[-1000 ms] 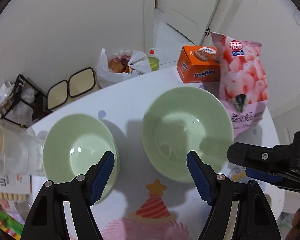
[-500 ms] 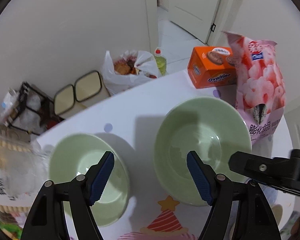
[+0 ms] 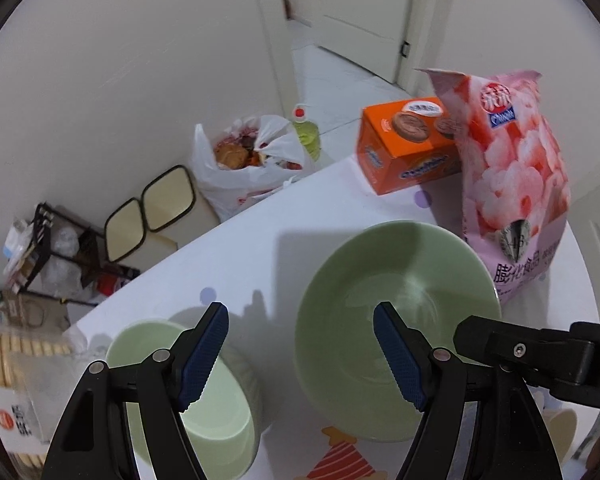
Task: Organize plates and bowls
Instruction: 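Grasp the green bowl rim with the left tool while the right tool grips it too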
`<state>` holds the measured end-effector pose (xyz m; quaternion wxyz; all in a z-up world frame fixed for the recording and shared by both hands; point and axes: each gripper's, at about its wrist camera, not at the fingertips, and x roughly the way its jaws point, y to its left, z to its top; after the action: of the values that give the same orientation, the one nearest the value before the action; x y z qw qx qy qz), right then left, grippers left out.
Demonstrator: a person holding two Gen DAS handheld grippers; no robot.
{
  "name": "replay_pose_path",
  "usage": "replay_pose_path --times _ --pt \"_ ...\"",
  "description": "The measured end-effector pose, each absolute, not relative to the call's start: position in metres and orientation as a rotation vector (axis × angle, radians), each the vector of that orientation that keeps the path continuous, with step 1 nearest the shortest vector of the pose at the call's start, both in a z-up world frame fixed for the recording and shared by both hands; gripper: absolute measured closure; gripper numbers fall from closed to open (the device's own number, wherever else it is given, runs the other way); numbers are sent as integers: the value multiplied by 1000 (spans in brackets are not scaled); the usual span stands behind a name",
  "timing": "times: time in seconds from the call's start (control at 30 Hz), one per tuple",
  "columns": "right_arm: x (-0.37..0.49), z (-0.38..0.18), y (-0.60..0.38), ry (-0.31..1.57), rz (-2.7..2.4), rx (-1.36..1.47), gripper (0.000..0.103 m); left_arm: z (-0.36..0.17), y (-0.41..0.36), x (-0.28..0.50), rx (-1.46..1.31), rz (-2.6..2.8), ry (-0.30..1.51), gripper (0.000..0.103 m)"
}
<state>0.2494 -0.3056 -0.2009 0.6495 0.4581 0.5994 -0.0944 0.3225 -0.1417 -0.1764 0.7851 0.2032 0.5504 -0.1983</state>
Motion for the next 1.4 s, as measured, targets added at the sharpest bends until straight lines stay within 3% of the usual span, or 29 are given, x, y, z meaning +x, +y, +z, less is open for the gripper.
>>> replay_pose_path --times 0.2,0.3,0.33,0.37,0.5,0.67,1.4 --pt "252 -206 -305 1373 -195 1066 55 -196 -146 332 438 -505 1279 27" --pt "254 -209 -304 1384 -182 1069 64 -203 -145 333 416 -513 1298 42" --pt "254 -210 -304 1385 -177 1073 68 -204 -147 333 417 -524 1300 56" --pt "254 -211 -302 1389 -174 1073 68 -208 -148 333 405 -535 1326 62" --pt "254 -213 -300 1395 -181 1056 72 -213 -153 332 447 -512 1323 70" --pt "260 -211 -291 1439 -182 945 90 -214 -147 338 439 -471 1322 86" --pt "242 -186 -295 1420 -127 769 90 -194 -153 299 377 -436 1321 91"
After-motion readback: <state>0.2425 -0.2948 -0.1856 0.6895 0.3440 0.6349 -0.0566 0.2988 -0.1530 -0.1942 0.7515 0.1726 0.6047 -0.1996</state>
